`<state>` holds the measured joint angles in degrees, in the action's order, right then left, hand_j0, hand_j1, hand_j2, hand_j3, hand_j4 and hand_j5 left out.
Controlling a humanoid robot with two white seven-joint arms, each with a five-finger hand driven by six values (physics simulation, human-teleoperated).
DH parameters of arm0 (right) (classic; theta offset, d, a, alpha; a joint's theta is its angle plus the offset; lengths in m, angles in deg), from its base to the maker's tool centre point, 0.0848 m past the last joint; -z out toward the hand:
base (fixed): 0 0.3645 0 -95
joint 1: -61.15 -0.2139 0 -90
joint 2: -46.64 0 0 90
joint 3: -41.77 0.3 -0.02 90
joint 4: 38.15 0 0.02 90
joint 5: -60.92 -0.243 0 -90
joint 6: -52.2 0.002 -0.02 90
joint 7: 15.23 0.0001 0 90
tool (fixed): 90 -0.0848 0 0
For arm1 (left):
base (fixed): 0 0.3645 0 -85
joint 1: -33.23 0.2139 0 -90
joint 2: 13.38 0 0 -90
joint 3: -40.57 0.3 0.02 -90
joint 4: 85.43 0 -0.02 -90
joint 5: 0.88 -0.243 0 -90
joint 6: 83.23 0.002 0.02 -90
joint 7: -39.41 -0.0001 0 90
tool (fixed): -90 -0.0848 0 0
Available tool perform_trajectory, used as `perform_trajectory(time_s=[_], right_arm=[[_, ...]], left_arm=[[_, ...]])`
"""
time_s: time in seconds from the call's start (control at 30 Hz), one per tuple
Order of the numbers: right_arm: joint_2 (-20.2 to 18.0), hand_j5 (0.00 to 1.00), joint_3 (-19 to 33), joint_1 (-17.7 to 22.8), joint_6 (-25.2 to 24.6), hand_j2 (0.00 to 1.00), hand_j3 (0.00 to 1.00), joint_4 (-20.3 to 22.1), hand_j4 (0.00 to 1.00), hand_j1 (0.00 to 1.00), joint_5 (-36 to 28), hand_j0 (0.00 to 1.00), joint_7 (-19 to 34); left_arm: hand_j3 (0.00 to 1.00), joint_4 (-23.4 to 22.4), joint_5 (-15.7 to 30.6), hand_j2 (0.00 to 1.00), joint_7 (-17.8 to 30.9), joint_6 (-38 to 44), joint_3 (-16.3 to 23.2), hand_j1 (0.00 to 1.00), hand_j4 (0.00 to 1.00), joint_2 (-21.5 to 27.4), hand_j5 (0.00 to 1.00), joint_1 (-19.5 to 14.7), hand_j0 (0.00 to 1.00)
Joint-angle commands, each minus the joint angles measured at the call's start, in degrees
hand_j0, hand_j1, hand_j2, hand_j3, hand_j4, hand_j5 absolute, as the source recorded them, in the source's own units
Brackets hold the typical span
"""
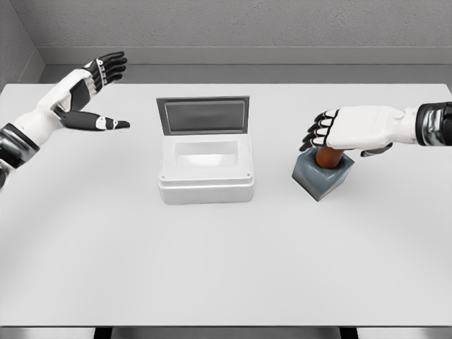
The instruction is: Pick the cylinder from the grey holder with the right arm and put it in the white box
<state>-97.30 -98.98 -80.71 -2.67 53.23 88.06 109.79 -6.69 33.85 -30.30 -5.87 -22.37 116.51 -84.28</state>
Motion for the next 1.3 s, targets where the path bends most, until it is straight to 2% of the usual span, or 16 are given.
perform_trajectory(time_s=[0.0, 0.13, 0.17, 0.27, 0.47, 0.9, 1.03, 1.27], right_arm=[[0.0, 0.80, -0.1, 0.0, -0.1, 0.80, 0.80, 0.1, 0.80, 0.80, 0.1, 0.80, 0.0], [-0.1, 0.68, -0.1, 0.0, -0.1, 0.68, 0.68, 0.2, 0.68, 0.68, 0.1, 0.68, 0.0], [-0.2, 0.68, -0.1, -0.1, -0.1, 0.68, 0.68, 0.2, 0.68, 0.68, 0.1, 0.68, 0.0], [-0.2, 0.60, -0.1, -0.1, -0.1, 0.60, 0.60, 0.2, 0.60, 0.60, 0.2, 0.60, 0.0], [0.0, 0.53, -0.1, -0.4, -0.1, 0.53, 0.53, 0.2, 0.53, 0.53, 0.2, 0.53, 0.0], [-0.3, 0.50, 0.4, -2.5, -0.1, 0.50, 0.50, 1.6, 0.50, 0.50, -0.1, 0.50, 0.0], [0.1, 0.47, 0.4, -3.0, -0.1, 0.47, 0.47, 1.6, 0.47, 0.47, 0.1, 0.47, 0.0], [2.7, 0.46, 0.4, -4.3, -0.1, 0.46, 0.46, 1.6, 0.46, 0.46, 0.3, 0.46, 0.0]], left_arm=[[1.00, -2.3, 2.0, 1.00, 0.4, 2.2, 0.0, 1.00, 1.00, -1.0, 1.00, 0.0, 1.00], [1.00, -4.0, 2.0, 1.00, 0.8, 2.4, 0.0, 1.00, 1.00, -1.7, 1.00, -0.1, 1.00], [1.00, -4.0, 2.1, 1.00, 0.9, 2.4, 0.0, 1.00, 1.00, -1.7, 1.00, -0.1, 1.00], [1.00, -3.9, 4.3, 1.00, 2.8, 2.5, 0.0, 1.00, 1.00, -1.7, 1.00, -0.1, 1.00], [1.00, -3.9, 4.9, 1.00, 3.7, 2.5, 0.7, 1.00, 1.00, -1.7, 1.00, 0.0, 1.00], [1.00, -5.1, 5.0, 1.00, 3.8, 2.6, 0.6, 1.00, 1.00, -1.7, 1.00, -0.4, 1.00], [1.00, -5.1, 5.8, 1.00, 4.5, 4.9, 0.6, 1.00, 1.00, -1.8, 1.00, -0.9, 1.00], [1.00, -5.0, 5.8, 1.00, 5.4, 4.9, 0.6, 1.00, 1.00, -2.2, 1.00, -1.0, 1.00]])
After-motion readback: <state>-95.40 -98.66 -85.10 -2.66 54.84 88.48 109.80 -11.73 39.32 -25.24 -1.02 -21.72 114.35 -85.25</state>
